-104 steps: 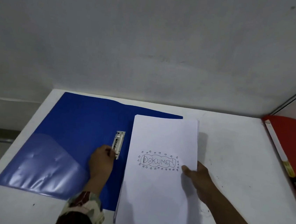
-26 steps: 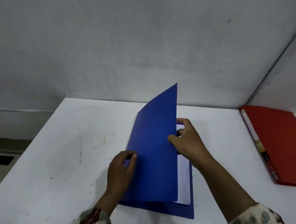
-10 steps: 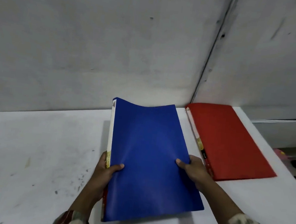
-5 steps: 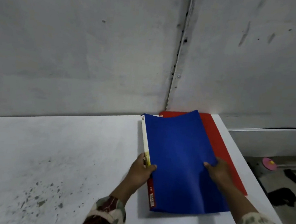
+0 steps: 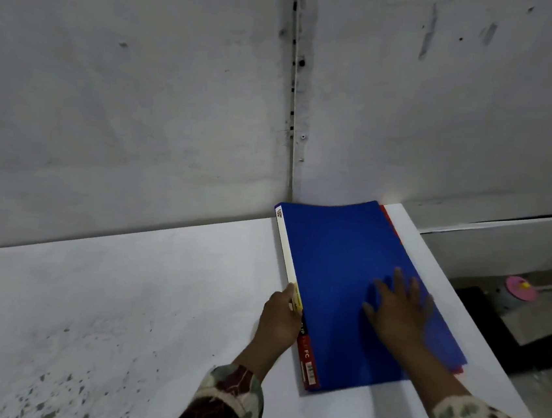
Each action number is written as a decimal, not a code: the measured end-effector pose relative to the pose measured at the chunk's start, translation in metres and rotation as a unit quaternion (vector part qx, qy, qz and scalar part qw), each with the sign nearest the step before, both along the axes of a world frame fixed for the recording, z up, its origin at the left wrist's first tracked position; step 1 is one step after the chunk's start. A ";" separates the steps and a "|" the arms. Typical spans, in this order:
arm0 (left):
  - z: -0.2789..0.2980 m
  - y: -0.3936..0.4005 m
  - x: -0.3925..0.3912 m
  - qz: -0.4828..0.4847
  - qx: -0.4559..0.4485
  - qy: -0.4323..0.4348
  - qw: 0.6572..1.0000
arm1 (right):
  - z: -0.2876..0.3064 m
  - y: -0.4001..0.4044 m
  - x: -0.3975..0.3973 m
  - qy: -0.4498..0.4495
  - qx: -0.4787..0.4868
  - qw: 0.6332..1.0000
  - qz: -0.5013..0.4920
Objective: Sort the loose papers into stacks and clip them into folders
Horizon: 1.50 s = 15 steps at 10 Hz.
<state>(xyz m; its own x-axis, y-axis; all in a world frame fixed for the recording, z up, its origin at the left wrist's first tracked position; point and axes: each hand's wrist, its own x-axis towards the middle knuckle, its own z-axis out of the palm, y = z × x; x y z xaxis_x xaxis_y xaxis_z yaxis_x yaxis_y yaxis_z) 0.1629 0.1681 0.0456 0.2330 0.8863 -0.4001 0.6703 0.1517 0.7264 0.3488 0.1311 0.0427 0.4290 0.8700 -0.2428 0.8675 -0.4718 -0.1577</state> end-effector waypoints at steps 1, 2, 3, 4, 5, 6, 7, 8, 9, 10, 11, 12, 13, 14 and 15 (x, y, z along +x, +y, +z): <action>-0.005 0.001 0.015 -0.054 0.052 0.066 0.995 | -0.009 -0.001 -0.011 0.064 0.026 0.997 0.047; -0.005 -0.002 0.025 -0.101 0.104 0.137 0.980 | -0.019 -0.006 -0.022 0.105 0.044 0.991 0.064; -0.005 -0.005 0.029 -0.122 0.117 0.166 0.971 | -0.024 -0.011 -0.030 0.089 -0.022 0.991 0.100; -0.008 -0.006 0.028 -0.127 0.120 0.173 0.969 | -0.024 -0.014 -0.035 0.079 -0.067 0.987 0.122; -0.012 -0.008 0.024 -0.134 0.124 0.187 0.965 | -0.024 -0.009 -0.035 0.090 -0.084 0.983 0.139; -0.015 -0.010 0.019 -0.119 0.129 0.145 0.974 | -0.018 -0.004 -0.036 0.138 -0.082 0.978 0.136; -0.015 -0.013 0.016 -0.074 0.115 0.074 0.988 | -0.014 -0.004 -0.039 0.156 -0.070 0.976 0.132; -0.014 -0.012 0.013 -0.038 0.086 0.070 0.993 | -0.016 -0.007 -0.046 0.147 -0.069 0.976 0.144; -0.011 -0.011 0.007 -0.053 0.055 0.072 0.994 | -0.014 -0.009 -0.051 0.145 -0.072 0.976 0.143; -0.003 -0.010 -0.006 -0.048 0.033 0.052 0.997 | -0.009 -0.005 -0.050 0.156 -0.088 0.975 0.132; 0.007 -0.012 -0.027 -0.026 0.047 0.042 0.998 | 0.003 -0.005 -0.051 0.159 -0.069 0.978 0.115; 0.020 -0.013 -0.057 -0.008 0.073 0.051 0.996 | 0.014 -0.009 -0.063 0.137 -0.017 0.983 0.121; 0.035 -0.013 -0.091 0.010 0.113 0.068 0.991 | 0.032 -0.011 -0.081 0.133 0.003 0.983 0.130; 0.051 -0.014 -0.120 0.035 0.149 0.053 0.987 | 0.050 -0.008 -0.101 0.130 0.023 0.981 0.143; 0.071 -0.014 -0.146 0.067 0.180 0.040 0.981 | 0.073 -0.003 -0.125 0.118 0.036 0.977 0.174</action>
